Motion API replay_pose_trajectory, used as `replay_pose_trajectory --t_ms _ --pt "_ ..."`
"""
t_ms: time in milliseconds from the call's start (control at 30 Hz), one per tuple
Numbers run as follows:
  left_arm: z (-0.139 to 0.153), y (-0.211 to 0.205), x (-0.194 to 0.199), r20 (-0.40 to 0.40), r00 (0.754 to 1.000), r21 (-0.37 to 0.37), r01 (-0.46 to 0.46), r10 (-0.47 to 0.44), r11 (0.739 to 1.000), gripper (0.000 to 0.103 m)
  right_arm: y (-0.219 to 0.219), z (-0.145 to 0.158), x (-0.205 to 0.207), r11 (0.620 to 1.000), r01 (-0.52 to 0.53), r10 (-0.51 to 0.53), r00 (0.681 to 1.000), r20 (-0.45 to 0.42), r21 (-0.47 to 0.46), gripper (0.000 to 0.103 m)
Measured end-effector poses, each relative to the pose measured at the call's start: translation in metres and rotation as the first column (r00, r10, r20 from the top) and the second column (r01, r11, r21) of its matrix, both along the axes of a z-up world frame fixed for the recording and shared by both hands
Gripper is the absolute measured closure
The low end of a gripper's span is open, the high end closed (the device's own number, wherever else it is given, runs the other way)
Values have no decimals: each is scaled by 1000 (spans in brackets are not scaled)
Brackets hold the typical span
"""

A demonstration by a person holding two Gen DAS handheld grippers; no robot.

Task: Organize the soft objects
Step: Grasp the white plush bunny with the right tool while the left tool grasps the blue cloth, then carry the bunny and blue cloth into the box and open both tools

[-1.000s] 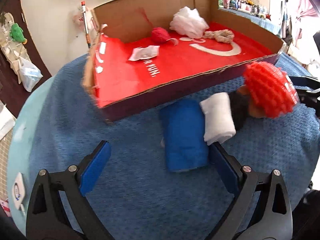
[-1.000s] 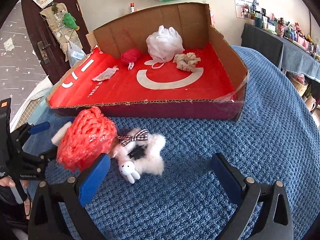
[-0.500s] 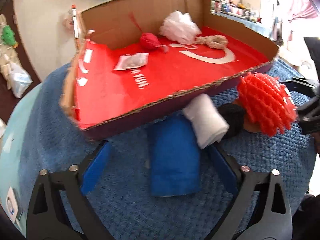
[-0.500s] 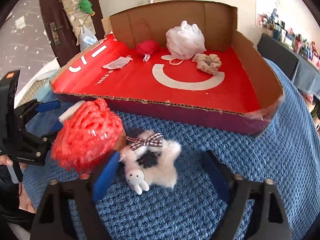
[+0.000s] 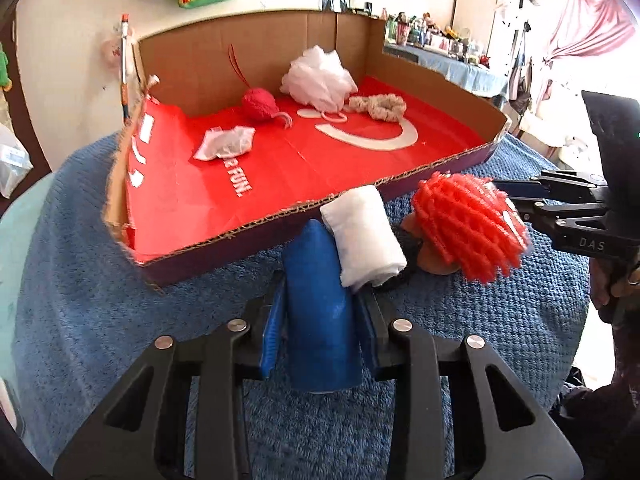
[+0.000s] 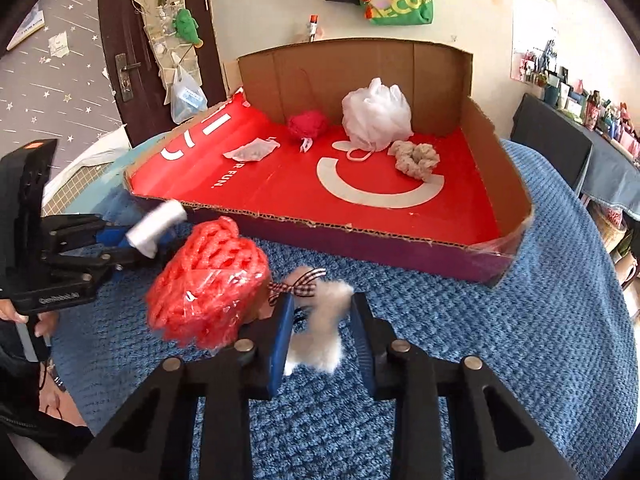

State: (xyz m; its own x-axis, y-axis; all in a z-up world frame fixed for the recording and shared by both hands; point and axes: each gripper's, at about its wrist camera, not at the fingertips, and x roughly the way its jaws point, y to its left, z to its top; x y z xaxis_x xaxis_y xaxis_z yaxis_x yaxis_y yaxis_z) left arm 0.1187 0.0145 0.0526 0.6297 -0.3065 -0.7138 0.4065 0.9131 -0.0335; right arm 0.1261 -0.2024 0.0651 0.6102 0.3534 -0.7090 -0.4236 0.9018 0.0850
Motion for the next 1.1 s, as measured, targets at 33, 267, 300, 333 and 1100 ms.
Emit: replay_pose_trajectory --t_ms 33,267,300,333,1100 --pt "2 1 -3 9 1000 9 -6 5 1000 72 0 -1 -1 1000 2 -2 1000 1 -9 71" --pt "-10 14 -8 -7 998 65 -54 55 996 72 -2 -1 -8 1000 -6 6 1000 -6 22 53" --pt "-15 16 -7 -20 997 77 -66 68 995 72 -3 -2 -8 1000 0 0 1000 -9 20 43" --pt "-18 18 -7 -29 997 74 -69 72 995 66 -3 -3 -8 1000 -1 1 1000 -9 24 27" --pt "-11 34 -21 -19 997 20 -81 81 997 74 4 -13 -1 999 3 -4 1000 -15 -48 59"
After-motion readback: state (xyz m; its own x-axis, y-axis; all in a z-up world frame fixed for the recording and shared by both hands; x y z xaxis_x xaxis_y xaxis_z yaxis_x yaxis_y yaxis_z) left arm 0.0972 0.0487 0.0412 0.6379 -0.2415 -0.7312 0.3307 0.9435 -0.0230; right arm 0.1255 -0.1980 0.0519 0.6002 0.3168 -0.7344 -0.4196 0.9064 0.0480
